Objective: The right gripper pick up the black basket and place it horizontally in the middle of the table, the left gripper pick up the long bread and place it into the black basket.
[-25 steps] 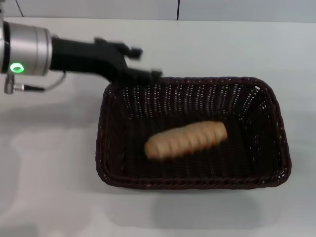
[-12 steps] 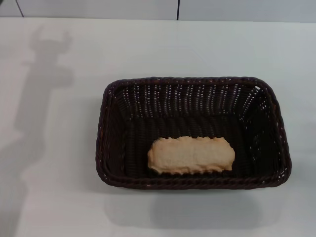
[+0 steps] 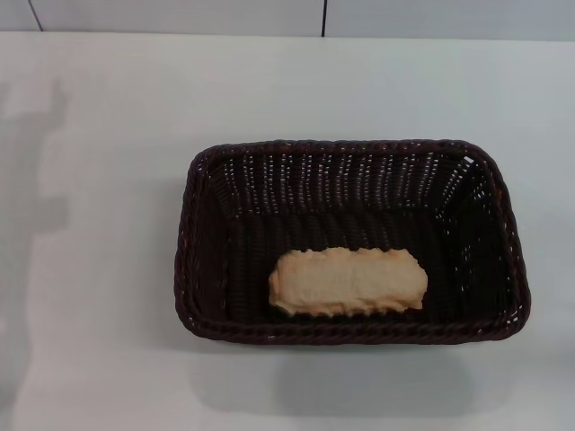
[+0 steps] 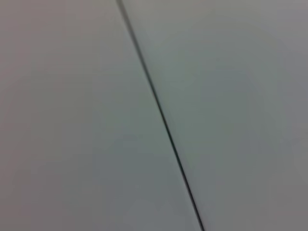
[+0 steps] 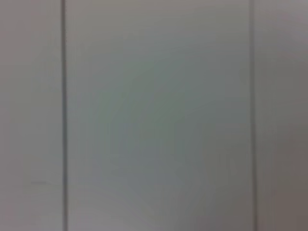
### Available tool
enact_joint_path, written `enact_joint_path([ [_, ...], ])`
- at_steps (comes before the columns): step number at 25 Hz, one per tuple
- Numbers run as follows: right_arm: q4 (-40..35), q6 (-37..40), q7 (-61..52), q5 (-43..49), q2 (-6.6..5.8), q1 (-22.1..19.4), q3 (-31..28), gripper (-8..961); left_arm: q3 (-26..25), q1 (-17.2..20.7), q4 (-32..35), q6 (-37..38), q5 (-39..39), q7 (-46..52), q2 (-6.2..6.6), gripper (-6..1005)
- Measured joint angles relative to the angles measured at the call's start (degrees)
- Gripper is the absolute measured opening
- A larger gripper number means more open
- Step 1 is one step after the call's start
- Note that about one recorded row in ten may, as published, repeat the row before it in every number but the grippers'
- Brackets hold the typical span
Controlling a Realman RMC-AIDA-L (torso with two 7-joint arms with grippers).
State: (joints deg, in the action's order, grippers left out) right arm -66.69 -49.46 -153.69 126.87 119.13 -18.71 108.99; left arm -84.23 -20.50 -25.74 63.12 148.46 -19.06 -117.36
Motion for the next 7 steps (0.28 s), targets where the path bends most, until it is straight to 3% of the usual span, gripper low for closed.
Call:
enact_joint_path([
  [4, 9.0, -11.5, -6.7, -2.5, 0.28, 1.9, 1.7, 826, -3.7, -1.0, 6.6, 0.3, 1.6, 7.6, -0.26, 846],
  [7, 16.7, -20.8, -9.0, -7.0, 0.28, 5.0, 3.6, 826, -4.8, -0.7, 7.6, 0.1, 1.5, 8.6, -0.63, 846],
])
